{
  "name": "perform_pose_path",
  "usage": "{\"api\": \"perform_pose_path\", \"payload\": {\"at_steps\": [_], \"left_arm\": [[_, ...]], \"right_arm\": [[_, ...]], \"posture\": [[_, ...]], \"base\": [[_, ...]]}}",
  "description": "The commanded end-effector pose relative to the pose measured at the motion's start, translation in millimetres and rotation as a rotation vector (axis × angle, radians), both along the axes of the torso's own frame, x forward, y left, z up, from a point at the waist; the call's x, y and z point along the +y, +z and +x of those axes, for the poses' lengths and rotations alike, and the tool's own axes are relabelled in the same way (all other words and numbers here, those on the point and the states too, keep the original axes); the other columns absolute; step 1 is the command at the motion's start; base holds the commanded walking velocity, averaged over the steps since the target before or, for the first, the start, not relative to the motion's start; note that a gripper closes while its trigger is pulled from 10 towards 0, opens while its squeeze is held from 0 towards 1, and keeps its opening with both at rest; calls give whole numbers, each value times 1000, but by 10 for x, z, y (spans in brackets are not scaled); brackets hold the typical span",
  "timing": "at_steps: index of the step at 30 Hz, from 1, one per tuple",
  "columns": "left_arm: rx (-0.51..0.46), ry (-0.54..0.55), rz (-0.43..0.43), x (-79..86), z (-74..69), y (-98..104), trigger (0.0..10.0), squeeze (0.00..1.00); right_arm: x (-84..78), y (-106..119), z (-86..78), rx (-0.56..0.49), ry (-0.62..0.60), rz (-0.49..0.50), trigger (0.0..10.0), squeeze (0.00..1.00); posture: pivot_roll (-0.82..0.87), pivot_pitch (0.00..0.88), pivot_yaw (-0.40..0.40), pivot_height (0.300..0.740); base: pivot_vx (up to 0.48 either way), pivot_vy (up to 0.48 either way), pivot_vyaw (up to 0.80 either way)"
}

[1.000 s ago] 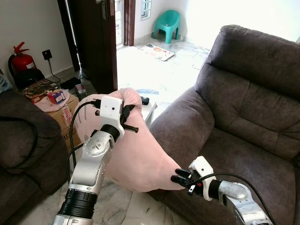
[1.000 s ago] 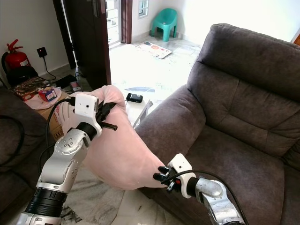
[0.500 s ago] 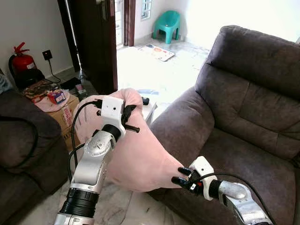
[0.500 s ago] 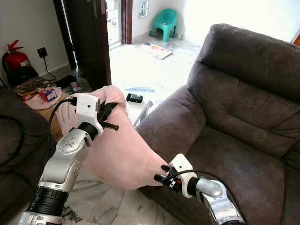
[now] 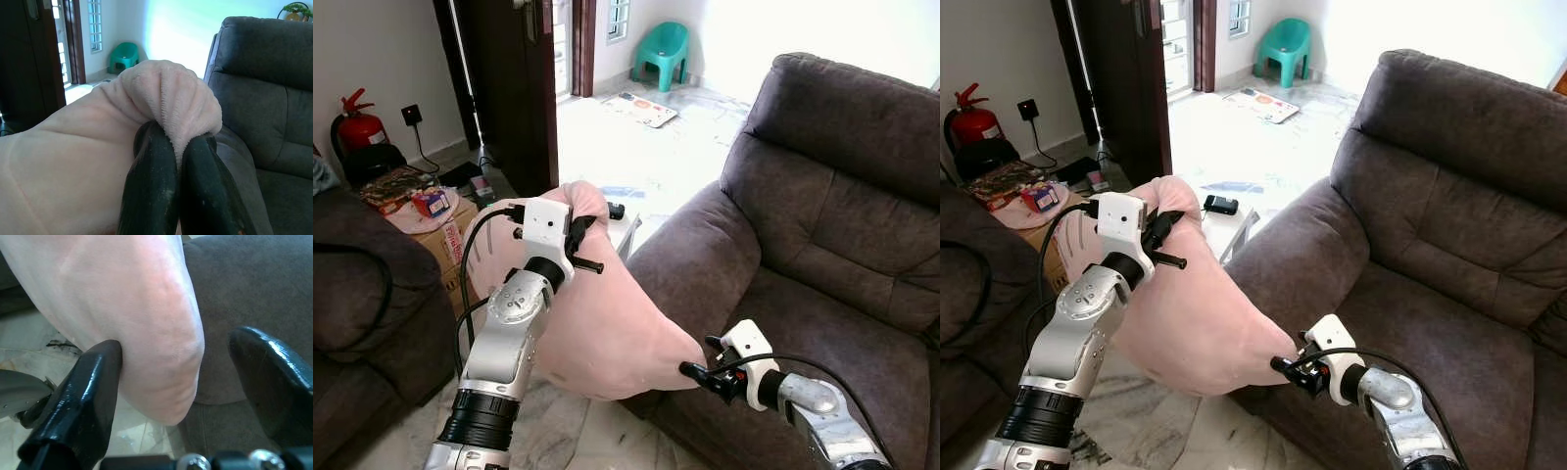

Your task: Move the pillow to the sofa from floor

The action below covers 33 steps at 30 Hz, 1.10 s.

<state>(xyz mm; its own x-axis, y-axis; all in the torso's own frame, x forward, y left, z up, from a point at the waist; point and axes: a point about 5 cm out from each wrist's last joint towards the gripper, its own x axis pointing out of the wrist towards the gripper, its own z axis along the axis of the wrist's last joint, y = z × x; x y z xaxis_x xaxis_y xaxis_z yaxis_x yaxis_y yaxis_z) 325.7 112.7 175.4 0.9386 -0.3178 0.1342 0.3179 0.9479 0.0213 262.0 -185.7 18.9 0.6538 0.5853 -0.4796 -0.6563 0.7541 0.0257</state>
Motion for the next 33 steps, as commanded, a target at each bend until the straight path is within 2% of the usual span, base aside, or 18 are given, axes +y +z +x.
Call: {"api": "perform_pose_path", "payload": {"at_steps": [1,8,19,20,21,33], "left_arm": [[-153,-33,-22,-93,11,311,10000,0],[-155,-33,-22,-97,15,309,10000,0],[-158,-28,-25,-92,21,311,10000,0],[-158,-28,-26,-93,22,311,10000,0],[-159,-28,-27,-96,22,311,10000,0],[-158,-27,-30,-102,24,309,10000,0]], "right_arm": [[-63,13,34,-13,-32,-23,10000,1000],[-5,-70,-52,47,20,7,10000,1000],[141,-232,-110,93,2,27,10000,1000],[152,-244,-114,97,-1,30,10000,796],[184,-267,-125,103,-6,40,10000,0],[240,-279,-82,76,-107,120,10000,0]], "posture": [[135,0,-87,740],[134,0,-87,740],[139,0,-93,740],[139,0,-94,740],[139,0,-94,740],[146,0,-100,740]], "base": [[0,0,0],[0,0,0],[0,0,0],[0,0,0],[0,0,0],[0,0,0]]}}
